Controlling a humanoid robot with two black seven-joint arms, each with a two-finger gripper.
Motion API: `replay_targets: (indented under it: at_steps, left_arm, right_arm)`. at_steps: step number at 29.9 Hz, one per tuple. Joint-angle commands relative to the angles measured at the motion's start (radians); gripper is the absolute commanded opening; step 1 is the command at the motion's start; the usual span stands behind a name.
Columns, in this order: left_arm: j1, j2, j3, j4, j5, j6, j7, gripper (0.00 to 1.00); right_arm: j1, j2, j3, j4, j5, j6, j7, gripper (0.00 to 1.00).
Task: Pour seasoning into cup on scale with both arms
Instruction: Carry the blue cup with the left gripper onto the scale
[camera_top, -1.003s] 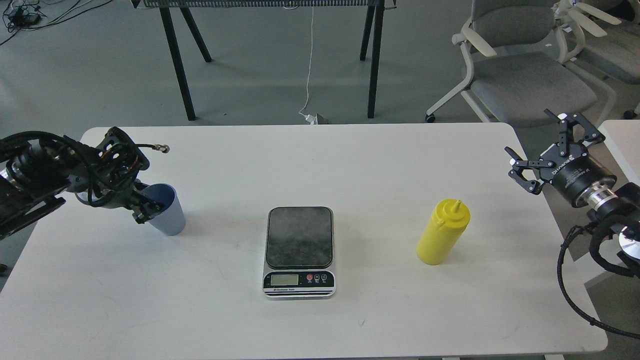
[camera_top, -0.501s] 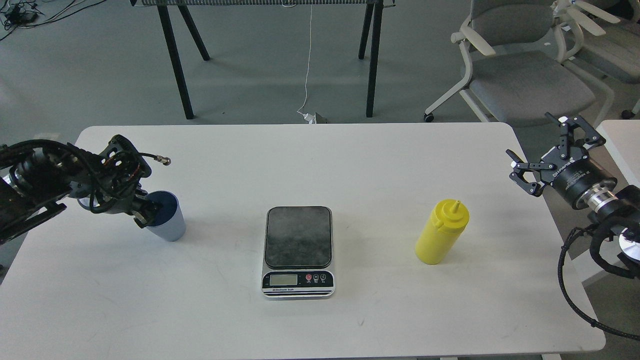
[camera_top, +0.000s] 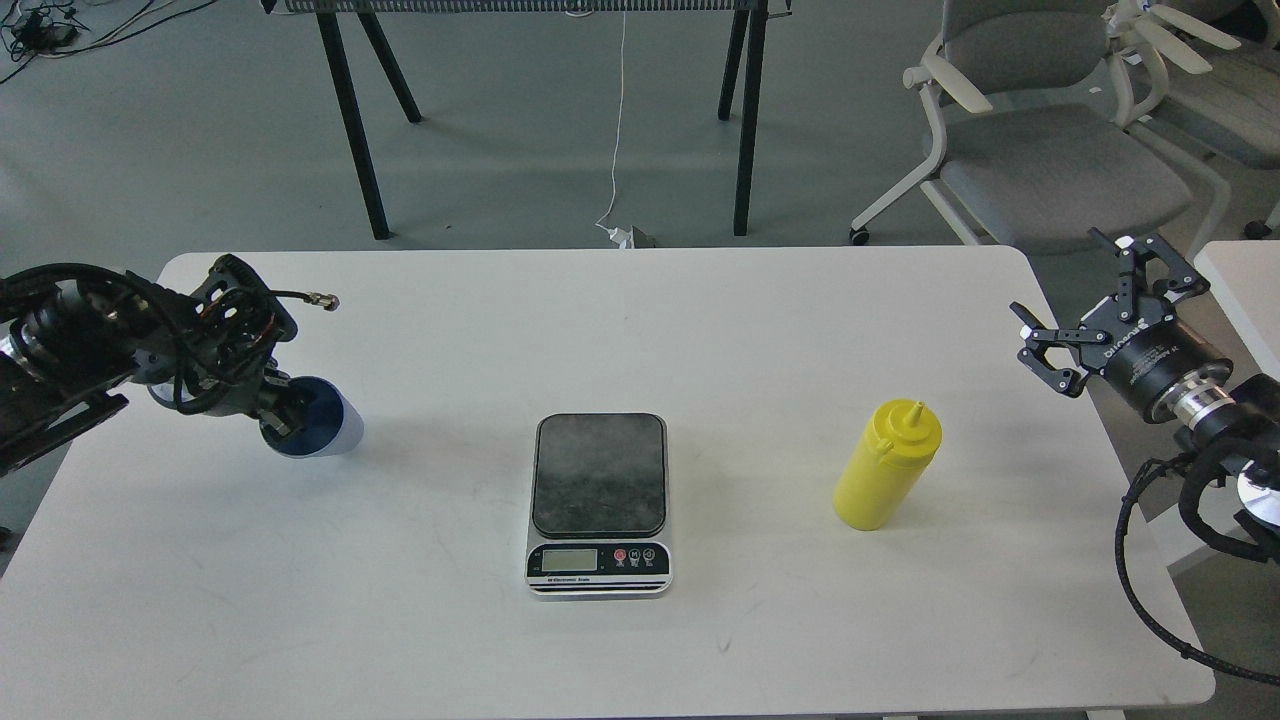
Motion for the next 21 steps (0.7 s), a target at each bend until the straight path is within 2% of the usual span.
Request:
replay_targets:
  at_steps: [1,6,10,12,17,21]
  left_arm:
    - [-0.033,-0.001,-0.001,-0.003,0.0,-0.041,0.0,0.05]
    - [-0.103,-0.004,-0.007,-0.021,-0.01,-0.079,0.0,0.05]
    - [-0.213,-0.035,-0.007,-0.116,-0.103,-0.151,0.0,0.05]
    - [-0.273,-0.061,-0.007,-0.176,-0.157,-0.151,0.0,0.05]
    - [-0.387,-0.196,-0.007,-0.279,-0.189,-0.151,0.0,0.05]
    - [-0.416,-0.321,-0.002,-0.282,-0.189,-0.151,0.0,0.05]
  right_arm:
    - [0.001,0.0,0.0,0.0,0.0,0.0,0.0,0.98]
    - [-0.001,0.0,0.0,0.0,0.0,0.0,0.0,0.98]
    - [-0.001,0.0,0.0,0.0,0.0,0.0,0.0,0.98]
    - [-0.001,0.0,0.0,0.0,0.0,0.0,0.0,0.98]
    - [0.001,0.0,0.0,0.0,0.0,0.0,0.0,0.98]
    - [-0.002,-0.001,0.002,0.0,0.0,0.0,0.002,0.98]
